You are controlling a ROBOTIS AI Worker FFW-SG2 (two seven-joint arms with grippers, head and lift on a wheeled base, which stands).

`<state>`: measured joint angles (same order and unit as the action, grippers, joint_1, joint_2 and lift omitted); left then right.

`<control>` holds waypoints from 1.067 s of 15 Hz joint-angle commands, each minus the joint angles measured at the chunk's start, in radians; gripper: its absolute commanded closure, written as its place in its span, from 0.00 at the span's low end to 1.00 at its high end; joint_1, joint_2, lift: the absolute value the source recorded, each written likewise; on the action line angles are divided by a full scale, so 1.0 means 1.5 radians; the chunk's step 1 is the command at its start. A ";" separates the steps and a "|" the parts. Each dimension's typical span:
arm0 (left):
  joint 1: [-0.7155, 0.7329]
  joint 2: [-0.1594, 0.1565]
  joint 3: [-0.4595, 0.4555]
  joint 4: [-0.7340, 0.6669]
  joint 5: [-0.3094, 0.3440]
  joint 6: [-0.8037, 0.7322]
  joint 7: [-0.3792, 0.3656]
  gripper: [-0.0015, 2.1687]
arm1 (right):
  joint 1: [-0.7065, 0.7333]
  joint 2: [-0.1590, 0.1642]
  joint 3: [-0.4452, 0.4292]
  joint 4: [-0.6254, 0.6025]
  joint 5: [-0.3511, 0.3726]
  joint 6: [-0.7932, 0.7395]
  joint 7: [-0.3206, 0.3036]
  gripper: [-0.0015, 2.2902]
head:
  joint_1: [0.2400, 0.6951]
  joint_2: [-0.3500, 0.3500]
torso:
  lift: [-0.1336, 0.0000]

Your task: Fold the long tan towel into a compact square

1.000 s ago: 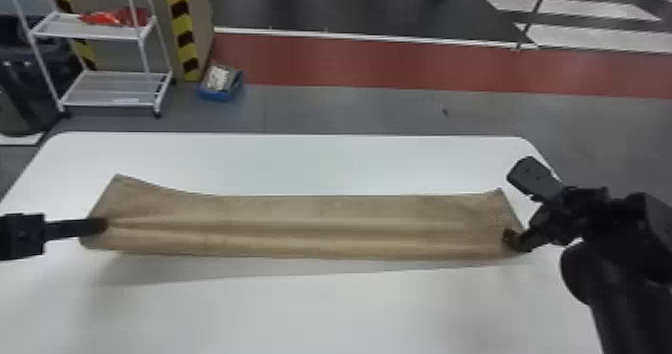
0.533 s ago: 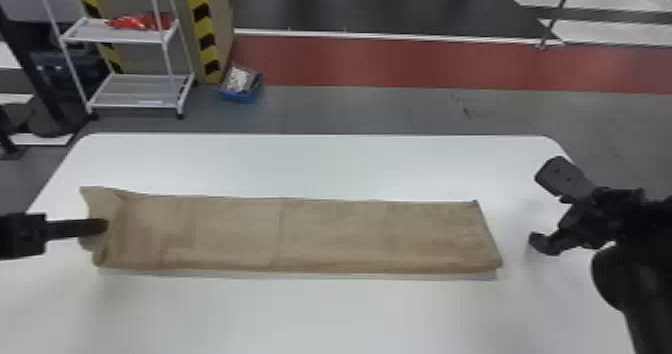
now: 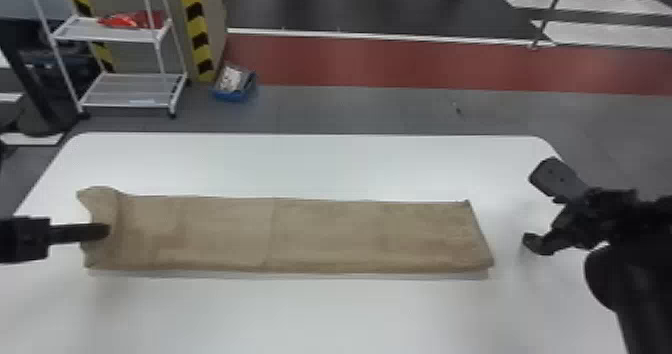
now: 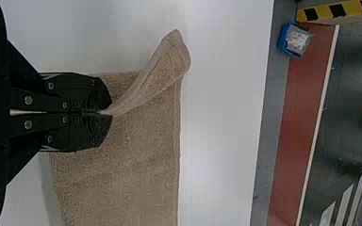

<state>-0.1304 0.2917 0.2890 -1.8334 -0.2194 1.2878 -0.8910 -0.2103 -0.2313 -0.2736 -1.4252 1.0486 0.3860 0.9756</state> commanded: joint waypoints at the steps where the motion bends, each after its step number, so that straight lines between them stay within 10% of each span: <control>1: 0.000 0.000 0.000 -0.002 0.000 0.000 -0.001 0.98 | -0.001 -0.001 -0.001 -0.001 -0.001 0.000 0.000 0.03 | 1.00 0.37 | 0.07; 9: 0.008 -0.002 -0.001 -0.016 0.000 0.002 -0.006 0.98 | 0.005 -0.003 -0.035 -0.079 -0.028 0.008 0.038 0.03 | 1.00 0.36 | 0.07; 16: -0.007 -0.058 -0.075 -0.228 0.001 0.189 -0.002 0.98 | 0.016 -0.009 -0.072 -0.096 -0.049 0.006 0.046 0.03 | 1.00 0.26 | 0.07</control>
<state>-0.1239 0.2348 0.2226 -2.0937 -0.2136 1.5338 -0.8963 -0.1916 -0.2455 -0.3757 -1.5664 0.9779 0.3963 1.0445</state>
